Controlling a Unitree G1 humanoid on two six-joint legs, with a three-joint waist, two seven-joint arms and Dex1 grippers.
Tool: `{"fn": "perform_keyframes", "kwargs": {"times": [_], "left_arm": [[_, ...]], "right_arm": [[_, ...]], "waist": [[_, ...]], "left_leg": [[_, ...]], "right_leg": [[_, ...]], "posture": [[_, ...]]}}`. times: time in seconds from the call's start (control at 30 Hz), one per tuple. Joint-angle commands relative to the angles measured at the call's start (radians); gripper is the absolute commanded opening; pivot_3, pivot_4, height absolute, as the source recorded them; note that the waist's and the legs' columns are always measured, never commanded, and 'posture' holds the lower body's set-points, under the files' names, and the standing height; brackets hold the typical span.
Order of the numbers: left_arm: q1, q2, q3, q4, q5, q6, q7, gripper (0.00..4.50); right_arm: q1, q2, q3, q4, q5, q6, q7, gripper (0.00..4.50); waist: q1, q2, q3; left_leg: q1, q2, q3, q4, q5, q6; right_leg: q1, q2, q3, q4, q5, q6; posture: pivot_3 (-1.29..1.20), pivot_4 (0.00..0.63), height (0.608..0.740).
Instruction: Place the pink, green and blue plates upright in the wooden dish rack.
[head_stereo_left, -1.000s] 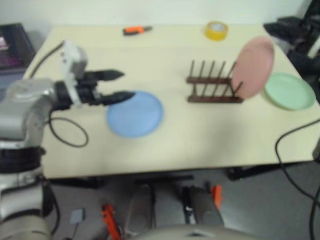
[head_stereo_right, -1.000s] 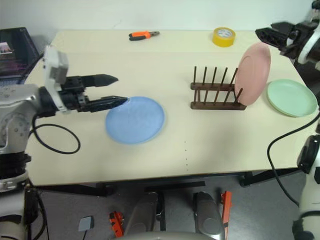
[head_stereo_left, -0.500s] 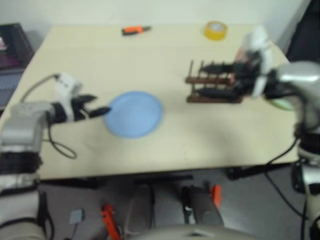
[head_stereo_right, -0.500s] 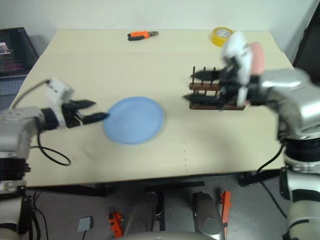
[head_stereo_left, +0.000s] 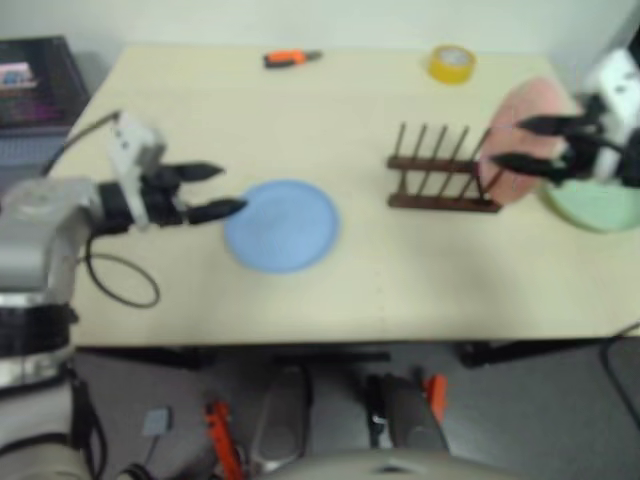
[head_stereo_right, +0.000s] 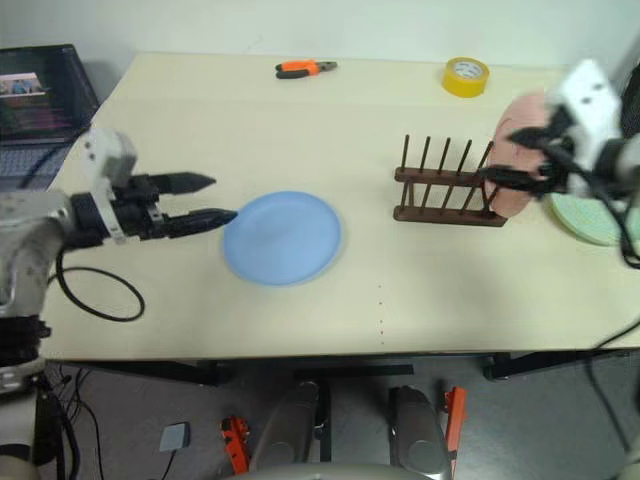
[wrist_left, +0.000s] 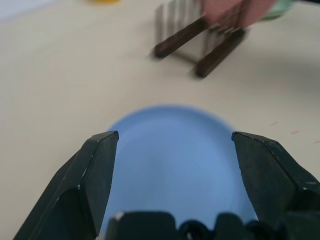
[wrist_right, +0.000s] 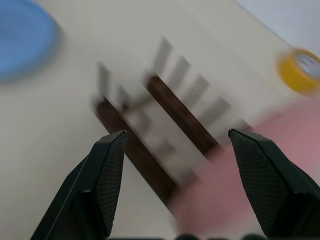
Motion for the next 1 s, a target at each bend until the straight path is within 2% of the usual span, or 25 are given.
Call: {"fn": "perform_keyframes", "kwargs": {"times": [0.03, 0.23, 0.33, 0.5, 0.6, 0.67, 0.87, 1.0], "left_arm": [[-0.059, -0.061, -0.104, -0.084, 0.001, -0.022, -0.013, 4.00], [-0.129, -0.209, -0.220, -0.083, 0.041, -0.035, 0.040, 4.00], [-0.119, -0.222, -0.222, -0.089, 0.033, -0.039, 0.034, 4.00], [-0.085, -0.202, -0.205, -0.094, 0.028, -0.046, 0.024, 4.00], [-0.054, -0.175, -0.211, -0.116, 0.033, -0.050, 0.007, 4.00], [-0.039, -0.160, -0.214, -0.125, 0.034, -0.051, -0.001, 4.00], [-0.024, -0.143, -0.254, -0.127, 0.078, -0.073, -0.012, 4.00], [-0.027, -0.146, -0.259, -0.122, 0.091, -0.078, -0.011, 4.00]], "right_arm": [[-0.074, -0.002, 0.095, 0.190, -0.136, -0.137, 0.050, 3.56], [-0.230, 0.055, 0.202, 0.496, -0.286, -0.245, 0.097, 3.56], [-0.272, 0.085, 0.174, 0.546, -0.285, -0.289, 0.119, 3.56], [-0.275, 0.100, 0.052, 0.490, -0.173, -0.317, 0.181, 3.56], [-0.227, 0.076, -0.010, 0.377, -0.076, -0.226, 0.278, 3.56], [-0.140, 0.055, -0.007, 0.203, -0.020, -0.144, 0.349, 3.56], [-0.008, 0.111, 0.074, -0.126, -0.018, 0.004, 0.295, 3.56], [0.012, 0.184, 0.142, -0.215, -0.026, 0.064, 0.253, 3.56]], "waist": [[-0.010, 0.001, 0.000], [-0.029, 0.001, 0.000], [-0.039, 0.001, 0.000], [-0.042, 0.002, 0.001], [-0.041, 0.002, 0.001], [-0.039, 0.002, 0.001], [-0.038, 0.002, 0.001], [-0.038, 0.002, 0.001]], "left_leg": [[0.002, 0.000, 0.001, 0.000, 0.000, 0.001], [0.002, -0.001, 0.002, 0.004, 0.004, 0.006], [0.002, -0.001, 0.002, 0.004, 0.004, 0.006], [0.001, -0.001, 0.002, 0.004, 0.004, 0.006], [0.001, -0.001, 0.001, 0.004, 0.004, 0.006], [0.001, 0.000, 0.001, 0.004, 0.003, 0.006], [0.001, 0.002, -0.001, 0.008, 0.003, 0.005], [0.001, 0.002, -0.002, 0.010, 0.002, 0.004]], "right_leg": [[0.001, 0.001, 0.001, 0.001, 0.000, 0.000], [0.000, 0.008, 0.002, 0.004, 0.002, 0.002], [0.000, 0.009, 0.003, 0.004, 0.002, 0.002], [0.000, 0.010, 0.003, 0.004, 0.005, 0.007], [0.000, 0.009, 0.002, 0.004, 0.004, 0.006], [0.001, 0.008, 0.002, 0.004, 0.003, 0.004], [0.002, 0.006, 0.001, 0.005, 0.003, 0.004], [0.002, 0.005, 0.001, 0.005, 0.004, 0.004]], "posture": [[0.00, 0.150, 0.740], [0.00, 0.150, 0.740], [0.00, 0.150, 0.740], [0.00, 0.150, 0.740], [0.00, 0.150, 0.740], [0.00, 0.150, 0.740], [0.00, 0.150, 0.740], [0.00, 0.150, 0.740]]}}
